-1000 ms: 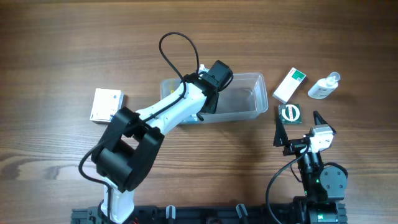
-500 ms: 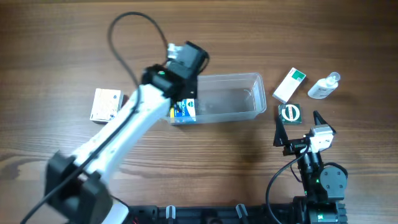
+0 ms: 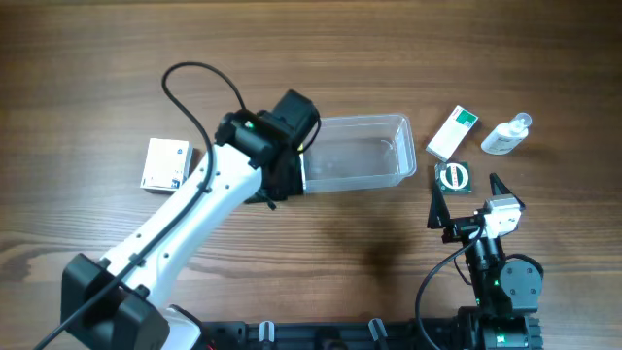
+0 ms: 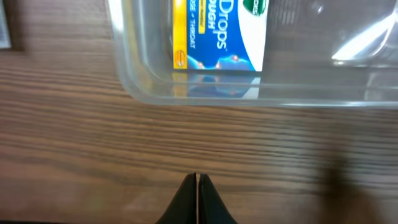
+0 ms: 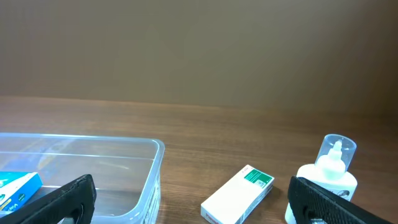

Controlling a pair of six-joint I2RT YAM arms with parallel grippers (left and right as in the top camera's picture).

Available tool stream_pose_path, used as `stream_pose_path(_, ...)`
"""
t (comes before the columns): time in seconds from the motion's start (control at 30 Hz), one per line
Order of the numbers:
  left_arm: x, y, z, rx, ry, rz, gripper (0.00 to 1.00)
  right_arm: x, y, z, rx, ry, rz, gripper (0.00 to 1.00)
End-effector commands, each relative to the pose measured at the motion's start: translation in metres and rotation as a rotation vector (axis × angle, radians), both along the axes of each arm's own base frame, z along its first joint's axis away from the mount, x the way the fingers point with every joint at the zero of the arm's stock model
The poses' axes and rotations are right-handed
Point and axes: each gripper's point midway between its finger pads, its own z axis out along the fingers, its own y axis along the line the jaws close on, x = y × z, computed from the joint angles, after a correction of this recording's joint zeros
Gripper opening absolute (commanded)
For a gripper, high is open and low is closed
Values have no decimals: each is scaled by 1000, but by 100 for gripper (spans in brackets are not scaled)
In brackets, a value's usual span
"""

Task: Pack container
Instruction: 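Lower the VapoDrops box into the container's left end and release, then withdraw the left gripper toward the white Hansaplast box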

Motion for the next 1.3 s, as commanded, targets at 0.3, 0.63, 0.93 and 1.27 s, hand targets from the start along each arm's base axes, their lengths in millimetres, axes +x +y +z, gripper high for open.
stream_pose_path(0.3, 4, -4, -46, -10, -42, 38, 4, 0, 1, 1, -10, -9, 9, 100)
stream_pose_path(0.63, 16, 9, -43, 68, -111, 48, 4, 0, 1, 1, -10, -9, 8, 100)
stream_pose_path(0.93, 17, 9, -44, 67, -111, 48, 4, 0, 1, 1, -10, -9, 9, 100)
stream_pose_path(1.27, 15, 12, -65, 118, -55, 44, 4, 0, 1, 1, -10, -9, 8, 100)
